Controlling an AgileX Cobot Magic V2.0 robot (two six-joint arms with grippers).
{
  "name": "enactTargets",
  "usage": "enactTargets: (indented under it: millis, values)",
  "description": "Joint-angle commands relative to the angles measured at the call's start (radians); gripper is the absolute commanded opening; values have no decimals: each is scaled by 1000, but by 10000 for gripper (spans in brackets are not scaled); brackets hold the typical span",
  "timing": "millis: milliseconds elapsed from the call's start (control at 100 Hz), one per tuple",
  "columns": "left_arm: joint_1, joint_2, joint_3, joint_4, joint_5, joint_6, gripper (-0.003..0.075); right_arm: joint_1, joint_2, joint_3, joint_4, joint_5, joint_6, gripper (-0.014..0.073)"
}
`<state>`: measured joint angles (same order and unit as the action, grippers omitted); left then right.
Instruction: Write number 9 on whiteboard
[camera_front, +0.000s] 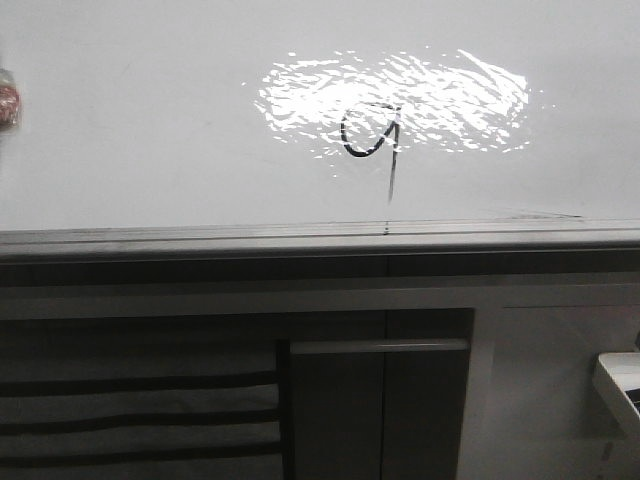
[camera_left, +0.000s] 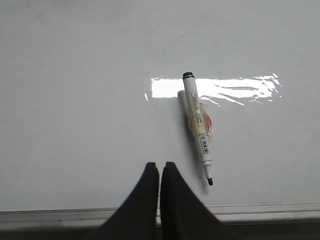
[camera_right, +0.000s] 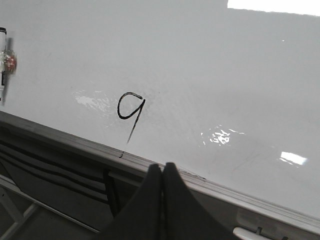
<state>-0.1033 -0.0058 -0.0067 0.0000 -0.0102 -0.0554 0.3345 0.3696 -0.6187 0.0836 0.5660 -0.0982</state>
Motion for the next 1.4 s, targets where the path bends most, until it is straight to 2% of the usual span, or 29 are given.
enactTargets:
  millis: [0,180,260,480,580,750,1000,1390]
  values:
    - [1,-27,29,-11,-80,-8,-20,-5,9,-25,-6,-79,-6,-72]
    - [1,-27,29,-11,-80,-8,-20,-7,-5,-14,-6,-84,-6,-72]
    - [1,-27,29,-11,-80,-8,-20,-48,-39,16,-6,-114,-6,-72]
    - [1,-27,29,-11,-80,-8,-20,-220,-191,256,5,-373,-6,-72]
    - [1,-27,29,-11,-80,-8,-20,-255,-264,361,5,-402,-6,-72]
    - [1,-27,29,-11,-80,-8,-20,-263,-357,498,5,-443,-6,-72]
    - [1,-27,29,-11,-80,-8,-20,-264,-398,657,17,-624,-6,-72]
    - [1,-27,29,-11,-80,-8,-20,-266,-398,657,34,-645,-6,-72]
